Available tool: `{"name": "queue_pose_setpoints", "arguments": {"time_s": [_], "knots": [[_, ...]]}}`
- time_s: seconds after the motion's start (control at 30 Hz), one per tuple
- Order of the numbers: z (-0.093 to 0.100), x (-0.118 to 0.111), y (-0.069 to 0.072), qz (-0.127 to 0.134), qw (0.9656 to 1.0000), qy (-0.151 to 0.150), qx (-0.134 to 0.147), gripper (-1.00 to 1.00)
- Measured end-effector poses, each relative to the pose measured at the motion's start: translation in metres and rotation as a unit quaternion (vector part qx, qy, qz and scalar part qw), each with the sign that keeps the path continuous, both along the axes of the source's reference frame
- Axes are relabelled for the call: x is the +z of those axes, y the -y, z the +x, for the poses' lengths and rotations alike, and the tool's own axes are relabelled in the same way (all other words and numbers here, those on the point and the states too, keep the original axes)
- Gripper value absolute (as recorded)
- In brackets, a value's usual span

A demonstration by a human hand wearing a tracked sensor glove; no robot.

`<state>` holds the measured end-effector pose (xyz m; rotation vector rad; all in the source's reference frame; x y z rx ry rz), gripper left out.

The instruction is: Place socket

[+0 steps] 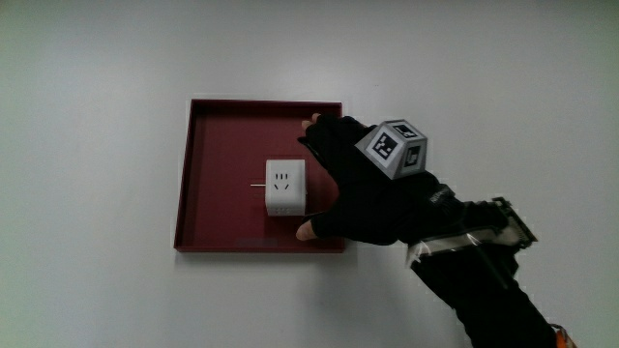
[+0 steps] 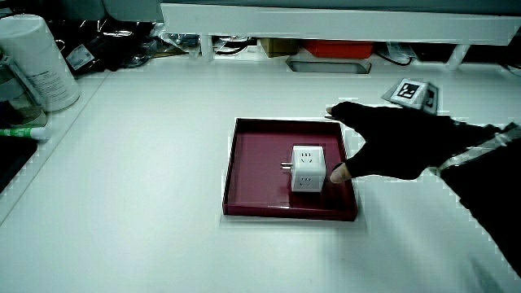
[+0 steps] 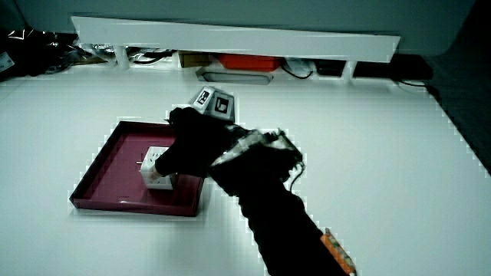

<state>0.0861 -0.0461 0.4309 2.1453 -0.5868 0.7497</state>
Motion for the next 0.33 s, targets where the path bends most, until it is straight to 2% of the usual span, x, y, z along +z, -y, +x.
{"name": "queue_pose_setpoints", "arguments": {"time_s": [0.07,0.1,0.13,0.2,0.23,0.27,0.33], "knots": [[0.01,-0.012,-0.003,-0.011,0.9996,0.024,-0.006,-1.0],[0.016,-0.019,-0.007,-0.041,0.998,0.047,0.016,-1.0],[0.021,-0.025,-0.01,-0.07,0.9944,0.069,0.039,-1.0],[0.032,-0.042,-0.013,-0.073,0.9944,0.061,0.045,-1.0],[0.036,-0.048,-0.014,-0.054,0.9933,0.095,0.039,-1.0],[0.04,-0.055,-0.014,-0.026,0.9966,0.074,0.024,-1.0],[0.046,-0.067,-0.017,-0.012,0.9966,0.078,0.026,-1.0]]}}
